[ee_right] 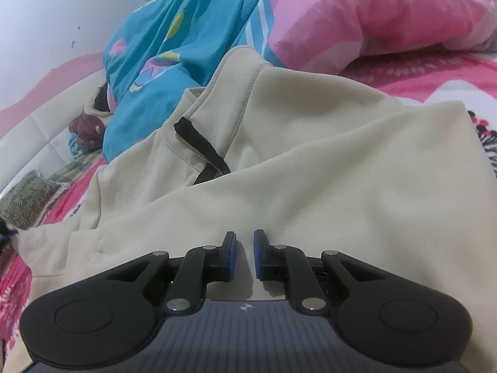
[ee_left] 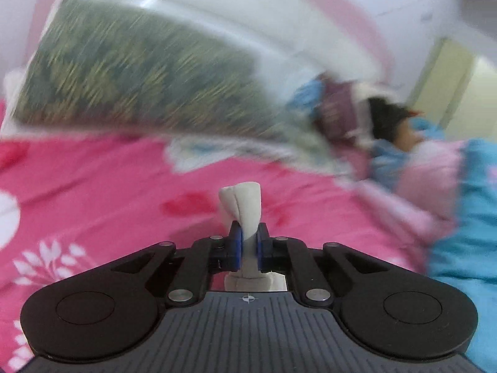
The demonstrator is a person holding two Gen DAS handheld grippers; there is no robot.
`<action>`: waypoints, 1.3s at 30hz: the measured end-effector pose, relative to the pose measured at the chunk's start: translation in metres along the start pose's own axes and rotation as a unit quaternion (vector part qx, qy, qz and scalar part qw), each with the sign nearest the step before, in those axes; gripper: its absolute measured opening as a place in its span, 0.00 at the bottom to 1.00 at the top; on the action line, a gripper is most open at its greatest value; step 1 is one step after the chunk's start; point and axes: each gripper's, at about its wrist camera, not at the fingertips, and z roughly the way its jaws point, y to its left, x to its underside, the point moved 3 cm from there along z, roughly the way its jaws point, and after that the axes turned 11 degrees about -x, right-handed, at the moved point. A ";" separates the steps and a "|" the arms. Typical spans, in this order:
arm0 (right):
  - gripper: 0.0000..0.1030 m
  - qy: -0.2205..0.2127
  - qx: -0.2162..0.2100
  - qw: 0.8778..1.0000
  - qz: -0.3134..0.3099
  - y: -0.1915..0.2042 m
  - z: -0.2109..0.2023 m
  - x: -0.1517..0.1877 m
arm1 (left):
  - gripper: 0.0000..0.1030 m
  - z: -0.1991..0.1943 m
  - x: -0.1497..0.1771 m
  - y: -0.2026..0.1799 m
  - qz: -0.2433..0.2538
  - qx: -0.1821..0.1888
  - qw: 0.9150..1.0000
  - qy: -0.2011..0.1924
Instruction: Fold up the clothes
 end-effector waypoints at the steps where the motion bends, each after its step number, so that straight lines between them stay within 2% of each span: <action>1: 0.11 0.000 0.000 1.000 0.001 0.000 0.000 0.000 | 0.07 -0.021 -0.003 -0.009 0.006 0.026 1.000 -0.008; 3: 0.11 0.000 0.000 1.000 0.001 0.000 0.000 0.000 | 0.07 -0.070 -0.006 -0.029 0.022 0.087 0.996 -0.026; 6: 0.11 0.001 0.004 1.000 0.002 0.005 -0.008 -0.002 | 0.07 -0.144 -0.001 -0.064 0.049 0.183 0.981 -0.042; 8: 0.11 0.001 0.007 1.000 0.003 0.009 -0.015 -0.003 | 0.07 -0.187 0.010 -0.089 0.069 0.241 0.967 -0.044; 10: 0.13 0.002 0.010 1.000 0.004 0.012 -0.021 -0.005 | 0.07 -0.225 0.029 -0.115 0.093 0.297 0.950 -0.035; 13: 0.14 -0.015 0.005 1.000 0.015 0.018 -0.046 -0.006 | 0.07 -0.262 0.073 -0.149 0.128 0.351 0.928 -0.007; 17: 0.15 -0.058 0.003 0.997 0.051 0.016 -0.097 0.002 | 0.07 -0.280 0.150 -0.180 0.156 0.385 0.909 0.039; 19: 0.15 -0.071 0.011 0.995 0.074 0.008 -0.118 0.011 | 0.08 -0.275 0.194 -0.189 0.175 0.387 0.903 0.063; 21: 0.15 -0.081 0.022 0.991 0.101 -0.003 -0.135 0.021 | 0.10 -0.261 0.239 -0.194 0.208 0.387 0.894 0.089; 24: 0.15 -0.083 0.034 0.986 0.139 -0.019 -0.148 0.032 | 0.13 -0.251 0.266 -0.173 0.210 0.397 0.884 0.130; 26: 0.15 -0.086 0.025 0.984 0.154 -0.023 -0.152 0.033 | 0.19 -0.245 0.277 -0.155 0.205 0.404 0.877 0.158; 28: 0.15 -0.088 0.012 0.983 0.163 -0.023 -0.153 0.030 | 0.40 -0.242 0.283 -0.136 0.197 0.414 0.872 0.173; 30: 0.21 -0.088 -0.010 0.981 0.173 -0.019 -0.149 0.025 | 0.52 -0.246 0.268 -0.118 0.193 0.412 0.877 0.153; 31: 0.28 -0.084 -0.026 0.980 0.179 -0.017 -0.144 0.021 | 0.54 -0.248 0.261 -0.110 0.193 0.408 0.881 0.143; 33: 0.31 -0.075 -0.056 0.977 0.191 -0.011 -0.135 0.015 | 0.54 -0.251 0.245 -0.094 0.192 0.400 0.888 0.124; 35: 0.33 -0.062 -0.073 0.975 0.200 -0.006 -0.124 0.010 | 0.54 -0.240 0.229 -0.078 0.175 0.371 0.905 0.112; 39: 0.34 -0.032 -0.019 0.984 0.173 -0.001 -0.103 0.002 | 0.54 -0.209 0.199 -0.049 0.134 0.299 0.940 0.092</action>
